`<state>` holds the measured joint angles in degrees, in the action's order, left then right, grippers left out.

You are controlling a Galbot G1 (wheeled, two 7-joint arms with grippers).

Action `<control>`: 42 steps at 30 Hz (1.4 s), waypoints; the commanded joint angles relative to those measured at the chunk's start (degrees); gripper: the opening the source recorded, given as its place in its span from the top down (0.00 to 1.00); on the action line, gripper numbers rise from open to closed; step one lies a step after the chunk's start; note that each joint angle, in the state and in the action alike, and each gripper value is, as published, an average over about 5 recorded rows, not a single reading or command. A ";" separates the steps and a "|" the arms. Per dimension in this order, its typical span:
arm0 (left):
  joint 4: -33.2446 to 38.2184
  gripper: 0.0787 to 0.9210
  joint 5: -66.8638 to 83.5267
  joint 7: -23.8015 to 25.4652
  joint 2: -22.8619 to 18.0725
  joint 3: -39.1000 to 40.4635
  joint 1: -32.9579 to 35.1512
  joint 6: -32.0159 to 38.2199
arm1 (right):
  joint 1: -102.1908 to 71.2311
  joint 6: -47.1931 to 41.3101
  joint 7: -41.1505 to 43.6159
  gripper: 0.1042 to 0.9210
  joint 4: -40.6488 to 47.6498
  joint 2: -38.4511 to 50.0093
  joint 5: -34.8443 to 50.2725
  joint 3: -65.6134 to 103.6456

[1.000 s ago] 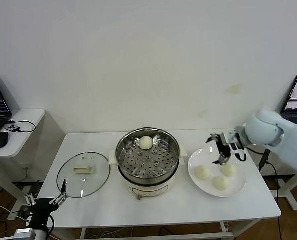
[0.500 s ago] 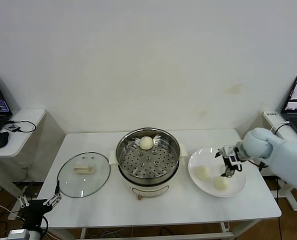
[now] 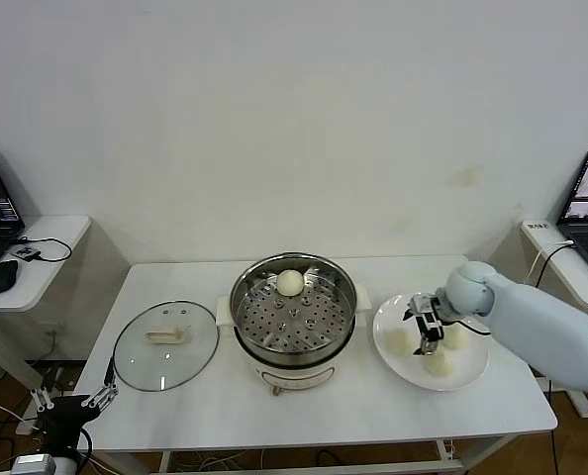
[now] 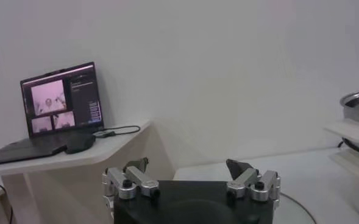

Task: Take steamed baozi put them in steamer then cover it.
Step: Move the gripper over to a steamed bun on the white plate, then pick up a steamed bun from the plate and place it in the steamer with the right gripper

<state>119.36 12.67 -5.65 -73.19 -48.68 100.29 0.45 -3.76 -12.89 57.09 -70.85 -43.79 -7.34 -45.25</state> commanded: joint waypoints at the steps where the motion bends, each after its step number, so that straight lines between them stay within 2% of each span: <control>1: -0.13 0.12 0.01 0.01 0.01 -0.06 -0.06 -0.01 | -0.87 0.58 0.11 0.12 3.44 -3.17 -0.89 0.49; 6: -0.35 0.12 0.00 0.00 -0.04 -0.01 -0.19 0.03 | -1.04 0.68 0.12 0.14 3.99 -3.80 -1.49 0.55; 14: -0.40 0.12 0.03 -0.01 -0.25 -0.03 -0.19 0.05 | -0.73 0.61 0.44 0.30 3.51 -3.29 -1.90 0.65; 22: -0.70 0.12 0.12 -0.04 -0.27 -0.04 -0.39 0.13 | 1.93 -0.27 1.55 0.36 -1.14 0.24 0.22 0.43; 33: -1.16 0.12 0.43 -0.02 0.13 -0.04 -0.79 0.17 | 24.79 -3.47 3.75 0.38 -16.19 11.97 12.27 -13.49; 42: -0.97 0.12 0.91 0.06 0.40 0.52 -1.38 0.28 | 47.86 -6.00 3.92 0.39 -22.51 9.03 24.95 -27.03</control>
<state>118.38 13.54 -5.63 -72.83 -48.20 98.96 0.70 24.35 -17.35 60.68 -86.49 -35.61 6.99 -60.96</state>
